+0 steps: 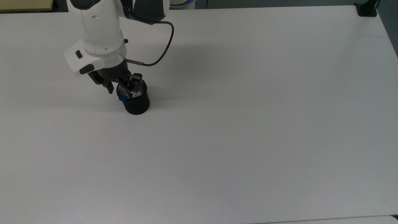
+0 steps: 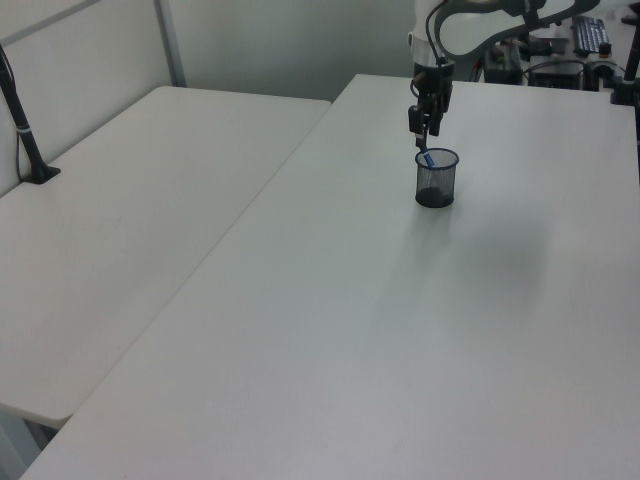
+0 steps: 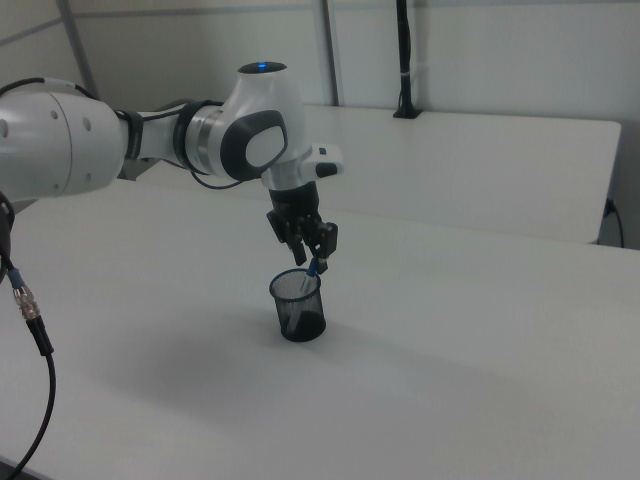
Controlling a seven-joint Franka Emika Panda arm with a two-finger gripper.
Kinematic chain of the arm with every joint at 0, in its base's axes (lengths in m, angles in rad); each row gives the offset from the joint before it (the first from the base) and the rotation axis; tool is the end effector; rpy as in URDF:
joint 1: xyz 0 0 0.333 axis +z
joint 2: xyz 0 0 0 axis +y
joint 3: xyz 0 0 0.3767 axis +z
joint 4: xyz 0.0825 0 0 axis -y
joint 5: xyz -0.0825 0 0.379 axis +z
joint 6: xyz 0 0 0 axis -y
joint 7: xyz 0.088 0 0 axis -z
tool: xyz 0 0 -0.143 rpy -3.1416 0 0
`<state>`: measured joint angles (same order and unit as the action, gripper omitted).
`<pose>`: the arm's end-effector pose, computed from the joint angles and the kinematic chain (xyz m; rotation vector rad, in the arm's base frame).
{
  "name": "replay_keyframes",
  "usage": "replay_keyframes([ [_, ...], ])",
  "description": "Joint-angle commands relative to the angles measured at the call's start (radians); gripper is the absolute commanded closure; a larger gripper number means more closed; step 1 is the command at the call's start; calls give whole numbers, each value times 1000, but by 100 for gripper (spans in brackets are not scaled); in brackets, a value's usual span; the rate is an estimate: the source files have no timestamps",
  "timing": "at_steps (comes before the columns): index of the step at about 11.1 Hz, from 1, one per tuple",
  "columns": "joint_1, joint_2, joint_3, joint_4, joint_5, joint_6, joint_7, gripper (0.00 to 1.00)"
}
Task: Remove the marker
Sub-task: 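Close the gripper on the blue-capped marker inside the cup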
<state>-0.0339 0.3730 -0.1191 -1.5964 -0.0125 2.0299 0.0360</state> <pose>0.6849 -0.0961 0.4469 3.0705 -0.2683 0.0921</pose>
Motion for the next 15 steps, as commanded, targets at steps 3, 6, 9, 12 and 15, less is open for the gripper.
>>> replay_keyframes([
  [3, 8, 24, -1, 10, 11, 62, -50, 64],
  [6, 11, 38, 1, 10, 9, 76, -50, 68],
  [9, 11, 35, 1, 10, 9, 75, -51, 83],
  [12, 6, -2, 3, 12, 12, 70, -48, 91],
  [15, 5, -101, 3, 42, 100, 29, -47, 91],
])
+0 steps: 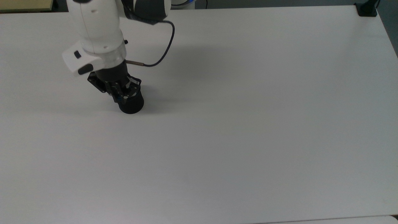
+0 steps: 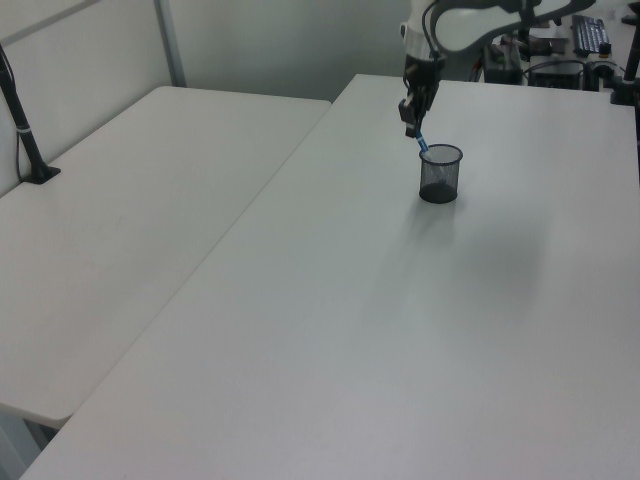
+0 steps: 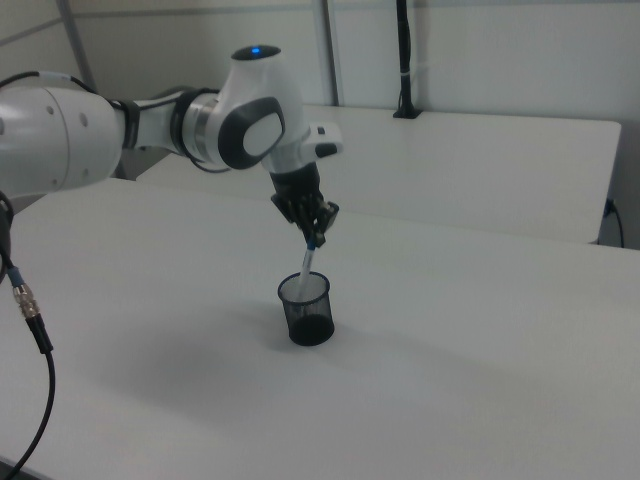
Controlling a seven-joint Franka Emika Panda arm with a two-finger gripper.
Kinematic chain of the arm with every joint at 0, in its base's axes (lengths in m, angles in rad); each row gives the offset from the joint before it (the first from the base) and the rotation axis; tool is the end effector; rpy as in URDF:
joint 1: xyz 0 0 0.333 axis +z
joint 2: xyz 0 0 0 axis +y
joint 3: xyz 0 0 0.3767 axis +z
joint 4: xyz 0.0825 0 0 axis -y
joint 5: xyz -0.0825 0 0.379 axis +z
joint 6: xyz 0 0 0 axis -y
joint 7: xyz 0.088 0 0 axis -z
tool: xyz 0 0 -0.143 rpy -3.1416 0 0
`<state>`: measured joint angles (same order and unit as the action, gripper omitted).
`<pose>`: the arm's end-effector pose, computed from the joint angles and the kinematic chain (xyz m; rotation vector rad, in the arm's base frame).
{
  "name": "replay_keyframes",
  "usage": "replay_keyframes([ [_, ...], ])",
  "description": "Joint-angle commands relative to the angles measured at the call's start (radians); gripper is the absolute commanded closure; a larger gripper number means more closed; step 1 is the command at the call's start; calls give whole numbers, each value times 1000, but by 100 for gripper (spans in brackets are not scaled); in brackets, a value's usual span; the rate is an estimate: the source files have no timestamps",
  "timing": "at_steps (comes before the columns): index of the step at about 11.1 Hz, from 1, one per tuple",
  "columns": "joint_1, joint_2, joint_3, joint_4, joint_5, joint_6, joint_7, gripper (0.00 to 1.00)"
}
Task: Remove the marker
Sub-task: 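Close the gripper on the blue-capped marker inside the cup, then lift the marker up out of the mesh cup, then lower the held marker onto the table beside the cup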
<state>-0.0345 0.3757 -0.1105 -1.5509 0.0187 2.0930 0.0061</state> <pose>0.7035 -0.0900 0.4733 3.0879 -0.2289 0.2587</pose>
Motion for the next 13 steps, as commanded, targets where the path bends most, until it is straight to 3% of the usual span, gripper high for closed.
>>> replay_keyframes([
  [1, 5, -141, -6, 26, 78, -69, -20, 91],
  [3, 19, -181, -2, 38, 90, -158, -28, 91],
  [8, 174, -68, 12, 11, 105, -445, -87, 88],
  [13, 248, 55, 12, 6, 101, -424, -83, 80],
])
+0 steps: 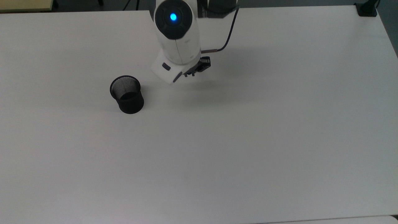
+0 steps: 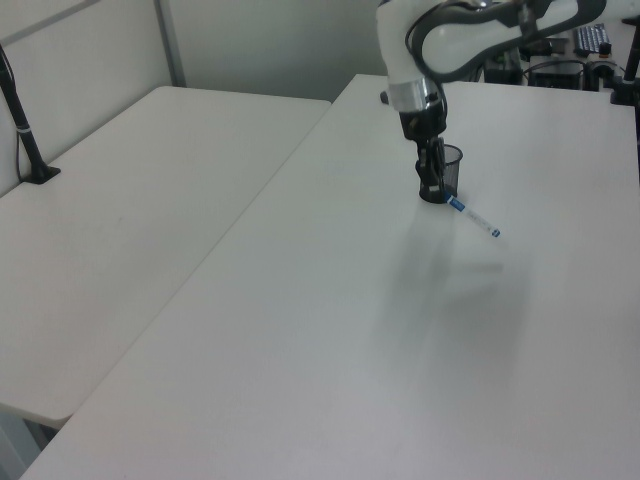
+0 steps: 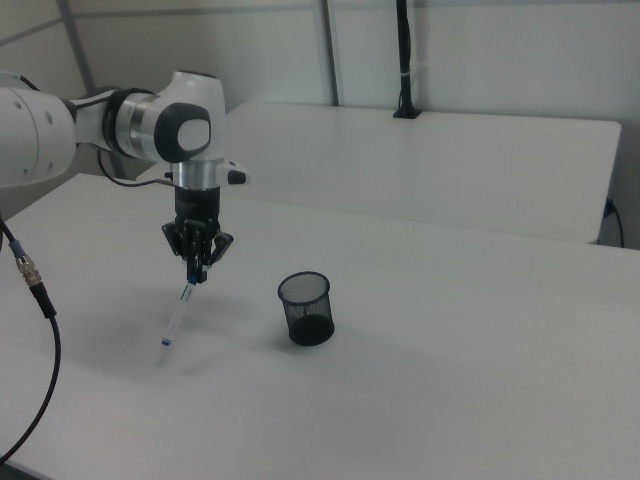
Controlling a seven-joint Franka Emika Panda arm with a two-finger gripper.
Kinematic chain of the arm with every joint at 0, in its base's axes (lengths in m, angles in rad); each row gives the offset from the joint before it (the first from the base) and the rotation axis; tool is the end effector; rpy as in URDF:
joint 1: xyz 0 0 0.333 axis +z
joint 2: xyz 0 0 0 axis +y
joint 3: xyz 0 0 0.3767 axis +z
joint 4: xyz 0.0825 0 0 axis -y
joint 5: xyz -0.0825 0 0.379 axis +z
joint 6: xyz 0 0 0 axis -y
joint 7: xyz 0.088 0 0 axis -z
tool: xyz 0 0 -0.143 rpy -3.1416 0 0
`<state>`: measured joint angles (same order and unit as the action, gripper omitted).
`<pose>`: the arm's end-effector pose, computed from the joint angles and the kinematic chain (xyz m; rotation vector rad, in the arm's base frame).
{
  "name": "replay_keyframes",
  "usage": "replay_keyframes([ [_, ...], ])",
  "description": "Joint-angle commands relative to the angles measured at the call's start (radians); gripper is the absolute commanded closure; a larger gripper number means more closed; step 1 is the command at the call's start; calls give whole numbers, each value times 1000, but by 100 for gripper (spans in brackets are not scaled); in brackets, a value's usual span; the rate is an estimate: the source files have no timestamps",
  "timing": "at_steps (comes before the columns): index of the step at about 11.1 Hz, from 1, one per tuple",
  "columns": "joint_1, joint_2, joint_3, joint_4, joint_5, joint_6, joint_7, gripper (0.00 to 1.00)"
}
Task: Remove the marker
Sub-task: 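Lower the held marker onto the table beside the cup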
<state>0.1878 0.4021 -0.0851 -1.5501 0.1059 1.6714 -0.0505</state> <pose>0.6451 0.0881 0.4221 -3.0432 -0.1978 0.4309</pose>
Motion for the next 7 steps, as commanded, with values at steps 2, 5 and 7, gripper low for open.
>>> replay_keyframes([
  [2, 33, 49, -13, 2, 9, 30, -25, 79],
  [5, 35, 69, -15, 2, 6, 65, -17, 78],
  [7, 33, 66, -15, 4, 5, 65, -15, 41],
])
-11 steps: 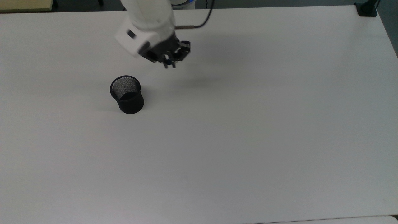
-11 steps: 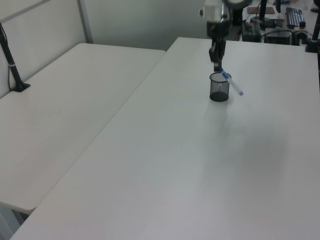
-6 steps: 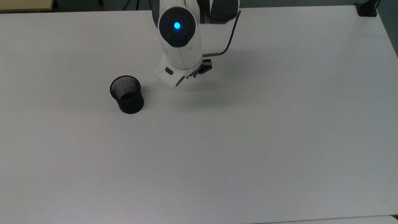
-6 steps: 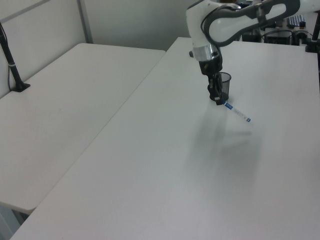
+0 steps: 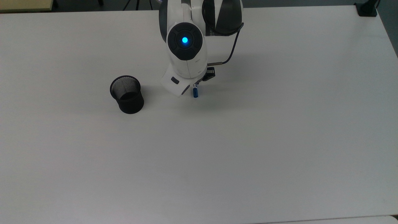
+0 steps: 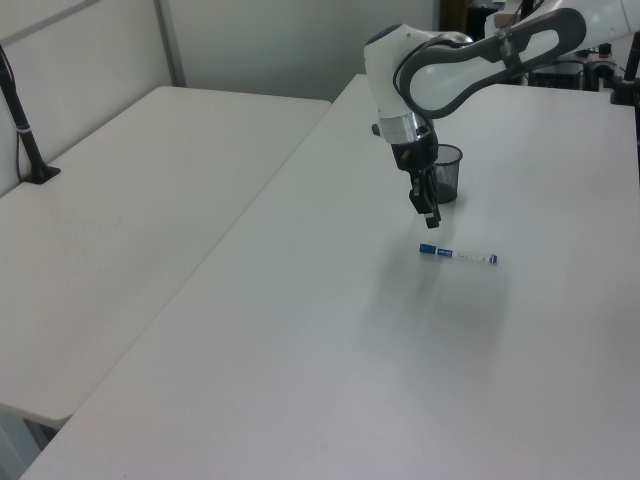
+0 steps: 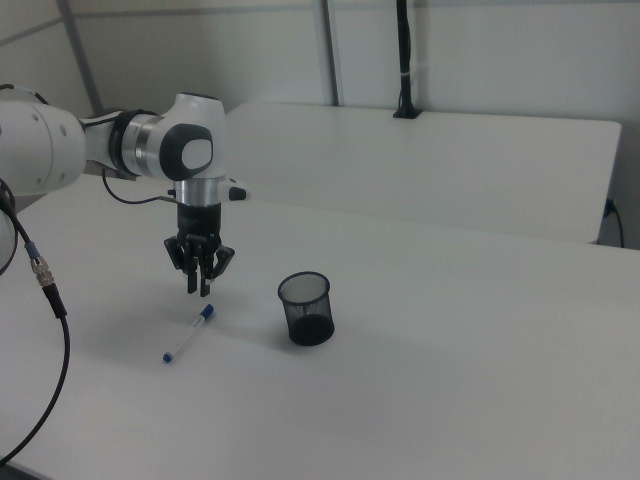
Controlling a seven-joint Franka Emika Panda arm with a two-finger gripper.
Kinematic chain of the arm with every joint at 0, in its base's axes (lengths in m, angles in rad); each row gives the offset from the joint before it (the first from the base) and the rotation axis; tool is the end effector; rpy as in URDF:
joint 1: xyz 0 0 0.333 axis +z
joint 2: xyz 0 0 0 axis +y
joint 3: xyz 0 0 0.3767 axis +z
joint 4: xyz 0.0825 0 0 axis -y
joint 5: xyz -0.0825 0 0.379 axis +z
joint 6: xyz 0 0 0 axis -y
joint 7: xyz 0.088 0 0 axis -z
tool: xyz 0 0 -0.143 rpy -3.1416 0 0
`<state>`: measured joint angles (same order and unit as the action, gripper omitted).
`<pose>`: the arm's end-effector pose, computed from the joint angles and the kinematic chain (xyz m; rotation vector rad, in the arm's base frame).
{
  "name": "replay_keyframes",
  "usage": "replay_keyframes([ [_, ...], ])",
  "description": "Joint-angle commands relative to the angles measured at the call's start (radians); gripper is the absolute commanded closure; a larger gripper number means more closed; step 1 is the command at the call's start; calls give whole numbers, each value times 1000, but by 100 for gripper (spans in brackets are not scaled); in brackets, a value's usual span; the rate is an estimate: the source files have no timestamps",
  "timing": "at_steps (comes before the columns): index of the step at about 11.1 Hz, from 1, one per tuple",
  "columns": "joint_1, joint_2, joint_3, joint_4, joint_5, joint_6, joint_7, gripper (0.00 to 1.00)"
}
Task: Remove the marker
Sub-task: 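Lower the held marker onto the table beside the cup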
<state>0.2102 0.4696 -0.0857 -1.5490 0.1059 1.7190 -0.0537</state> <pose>0.6555 0.1038 0.3803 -3.0474 -0.2294 0.4610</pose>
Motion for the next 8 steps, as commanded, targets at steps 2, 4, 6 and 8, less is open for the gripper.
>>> replay_keyframes([
  [2, 15, -38, -17, 6, -12, 14, 24, 0],
  [4, 3, -118, -20, 9, -69, 11, 93, 0],
  [6, -5, -196, -28, 3, -83, -11, 101, 0],
  [8, -14, -252, -31, 1, -112, -51, 208, 0],
])
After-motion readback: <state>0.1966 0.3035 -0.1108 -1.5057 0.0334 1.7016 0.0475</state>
